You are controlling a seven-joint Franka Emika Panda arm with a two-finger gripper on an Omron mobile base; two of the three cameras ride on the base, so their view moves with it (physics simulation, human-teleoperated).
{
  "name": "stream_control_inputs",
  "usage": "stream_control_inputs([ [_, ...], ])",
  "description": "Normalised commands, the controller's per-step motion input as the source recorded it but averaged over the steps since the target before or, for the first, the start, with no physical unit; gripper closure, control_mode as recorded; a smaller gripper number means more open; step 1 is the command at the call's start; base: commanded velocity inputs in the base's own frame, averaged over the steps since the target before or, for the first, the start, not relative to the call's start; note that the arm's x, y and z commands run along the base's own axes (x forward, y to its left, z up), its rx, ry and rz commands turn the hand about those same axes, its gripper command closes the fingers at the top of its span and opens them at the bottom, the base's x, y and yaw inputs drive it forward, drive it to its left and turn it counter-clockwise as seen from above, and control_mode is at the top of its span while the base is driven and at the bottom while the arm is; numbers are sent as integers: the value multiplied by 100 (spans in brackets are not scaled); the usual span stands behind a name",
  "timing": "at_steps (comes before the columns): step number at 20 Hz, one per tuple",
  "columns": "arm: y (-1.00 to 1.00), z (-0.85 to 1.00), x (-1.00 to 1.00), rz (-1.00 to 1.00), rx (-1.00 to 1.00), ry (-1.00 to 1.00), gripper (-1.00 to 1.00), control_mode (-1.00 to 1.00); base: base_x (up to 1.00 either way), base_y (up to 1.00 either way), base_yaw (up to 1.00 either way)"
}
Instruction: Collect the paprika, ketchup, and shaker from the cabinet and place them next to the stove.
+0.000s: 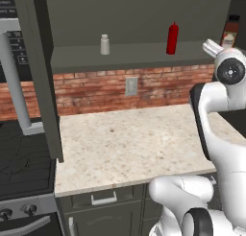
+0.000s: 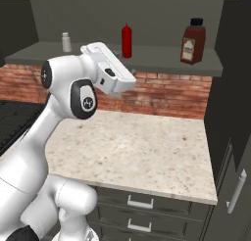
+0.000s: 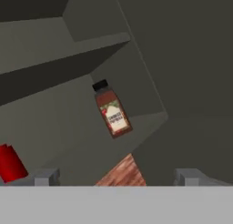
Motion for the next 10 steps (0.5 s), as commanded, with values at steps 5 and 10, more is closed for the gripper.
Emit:
stream_control_inputs([
  [5, -45, -11, 8, 0, -2, -5, -100, -100, 0, 0, 0],
  [10, -55, 25, 0, 0, -11, -3, -100, -100, 0, 0, 0],
])
